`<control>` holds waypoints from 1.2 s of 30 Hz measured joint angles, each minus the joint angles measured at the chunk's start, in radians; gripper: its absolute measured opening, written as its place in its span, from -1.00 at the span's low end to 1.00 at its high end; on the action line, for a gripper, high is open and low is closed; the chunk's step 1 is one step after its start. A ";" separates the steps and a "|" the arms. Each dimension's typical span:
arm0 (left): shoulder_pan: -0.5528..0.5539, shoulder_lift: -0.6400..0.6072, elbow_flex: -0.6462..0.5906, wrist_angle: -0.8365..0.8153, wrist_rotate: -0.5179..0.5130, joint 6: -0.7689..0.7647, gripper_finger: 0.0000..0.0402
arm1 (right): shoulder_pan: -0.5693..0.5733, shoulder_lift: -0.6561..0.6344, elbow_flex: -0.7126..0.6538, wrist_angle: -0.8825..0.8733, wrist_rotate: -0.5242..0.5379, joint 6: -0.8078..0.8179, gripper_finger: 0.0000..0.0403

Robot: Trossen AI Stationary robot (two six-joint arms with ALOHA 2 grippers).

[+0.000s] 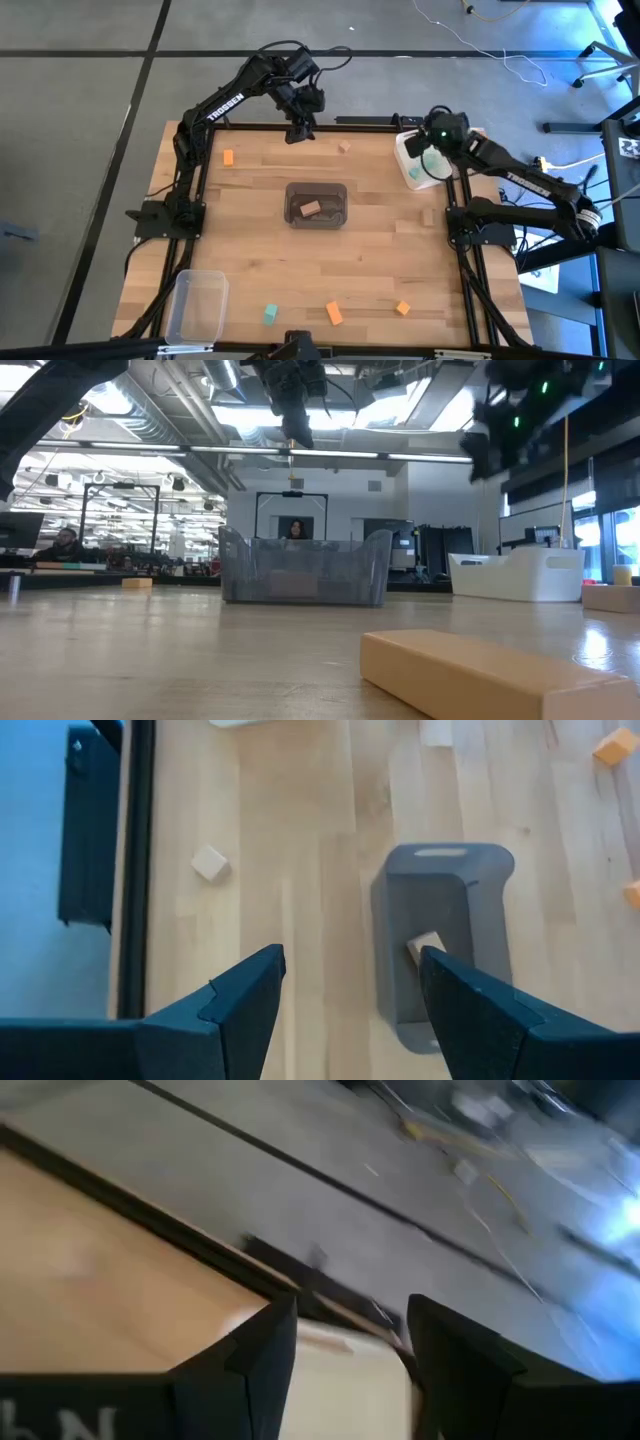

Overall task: Sort & place blocks by color
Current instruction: Put the top brown block into the black bin

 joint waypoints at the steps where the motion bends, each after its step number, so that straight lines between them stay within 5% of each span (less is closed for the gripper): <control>1: 0.000 0.000 0.000 -0.007 -0.002 -0.016 0.13 | 0.012 -0.010 0.033 -0.027 -0.032 -0.016 -0.04; 11: -0.025 0.000 0.000 -0.006 -0.148 -0.416 0.13 | 0.106 -0.124 0.267 -0.247 -0.256 -0.119 -0.04; 17: -0.060 0.006 0.000 0.020 -0.370 -0.703 0.13 | 0.141 -0.193 0.299 -0.265 -0.379 -0.154 -0.04; 22: -0.078 0.029 0.002 0.075 -0.396 -0.889 0.13 | 0.162 -0.239 0.300 -0.265 -0.448 -0.168 -0.04; 28: -0.088 0.094 0.000 0.212 -0.370 -0.980 0.13 | 0.176 -0.276 0.300 -0.266 -0.472 -0.170 -0.04; 36: -0.097 0.207 0.000 0.335 -0.387 -0.892 0.13 | 0.176 -0.310 0.300 -0.266 -0.472 -0.158 -0.04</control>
